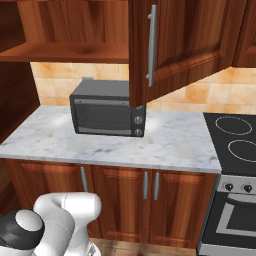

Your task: Close all open cabinet doors.

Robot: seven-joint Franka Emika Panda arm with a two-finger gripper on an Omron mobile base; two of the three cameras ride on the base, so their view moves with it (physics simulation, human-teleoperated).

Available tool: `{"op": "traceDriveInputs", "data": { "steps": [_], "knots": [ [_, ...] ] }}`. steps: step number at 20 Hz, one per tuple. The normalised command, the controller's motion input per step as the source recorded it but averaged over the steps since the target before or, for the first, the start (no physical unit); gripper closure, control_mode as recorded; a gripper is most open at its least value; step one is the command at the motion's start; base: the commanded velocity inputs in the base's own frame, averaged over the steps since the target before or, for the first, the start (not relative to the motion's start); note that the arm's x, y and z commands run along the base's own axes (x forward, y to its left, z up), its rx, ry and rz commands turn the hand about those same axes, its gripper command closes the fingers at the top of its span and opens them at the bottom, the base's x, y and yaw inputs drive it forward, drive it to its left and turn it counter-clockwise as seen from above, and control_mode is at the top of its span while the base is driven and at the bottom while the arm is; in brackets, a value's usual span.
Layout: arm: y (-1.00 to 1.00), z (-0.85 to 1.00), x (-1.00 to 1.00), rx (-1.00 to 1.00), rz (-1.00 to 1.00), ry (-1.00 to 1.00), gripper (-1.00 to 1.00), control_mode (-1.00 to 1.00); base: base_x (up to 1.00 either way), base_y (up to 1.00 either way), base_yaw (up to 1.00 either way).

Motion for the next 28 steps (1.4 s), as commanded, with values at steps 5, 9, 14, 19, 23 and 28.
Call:
{"op": "traceDriveInputs", "data": {
  "steps": [5,9,14,19,23,28],
  "knots": [
    [0.07,-0.02,0.24,0.0,-0.2,0.0,-1.0,-1.0,0.0,0.0,0.0],
    [0.0,-0.04,0.43,0.04,-0.13,0.0,-1.0,-1.0,0.0,0.0,0.0],
    [0.0,-0.13,0.44,0.01,-0.18,0.01,-1.0,-1.0,0.0,0.0,0.0],
    [0.0,-0.15,0.36,0.0,-0.18,0.0,-1.0,-1.0,0.0,0.0,0.0],
    [0.0,-0.03,0.21,0.0,-0.16,0.02,-1.0,-1.0,0.0,0.0,0.0],
    [-0.01,0.0,0.16,0.01,-0.09,0.0,-1.0,-1.0,0.0,0.0,0.0]
  ]
}}
